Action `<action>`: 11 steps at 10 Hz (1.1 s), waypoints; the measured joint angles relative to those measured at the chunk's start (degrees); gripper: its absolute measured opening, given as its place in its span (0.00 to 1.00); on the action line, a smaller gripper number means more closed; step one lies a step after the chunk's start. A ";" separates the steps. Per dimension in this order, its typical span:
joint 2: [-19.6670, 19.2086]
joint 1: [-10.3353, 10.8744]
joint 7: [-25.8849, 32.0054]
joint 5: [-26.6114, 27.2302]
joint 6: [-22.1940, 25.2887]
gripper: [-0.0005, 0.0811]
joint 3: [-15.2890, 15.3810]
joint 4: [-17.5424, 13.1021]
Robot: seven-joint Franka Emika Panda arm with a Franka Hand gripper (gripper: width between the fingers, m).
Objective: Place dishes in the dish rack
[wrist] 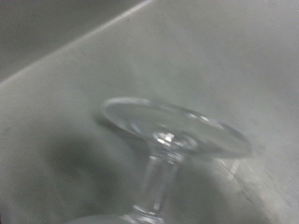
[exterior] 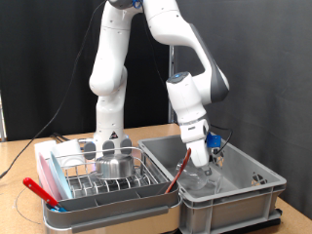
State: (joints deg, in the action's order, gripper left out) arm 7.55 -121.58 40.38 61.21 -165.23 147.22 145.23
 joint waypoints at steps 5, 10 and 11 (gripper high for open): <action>3.26 1.35 -14.96 -12.35 1.75 1.00 -1.29 -0.95; 8.54 1.12 -16.36 -10.69 2.87 1.00 -0.77 -3.12; 9.74 0.99 -16.39 -9.59 2.88 1.00 -0.35 -3.50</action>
State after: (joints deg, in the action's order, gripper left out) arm 17.29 -120.59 23.99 51.62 -162.35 146.87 141.74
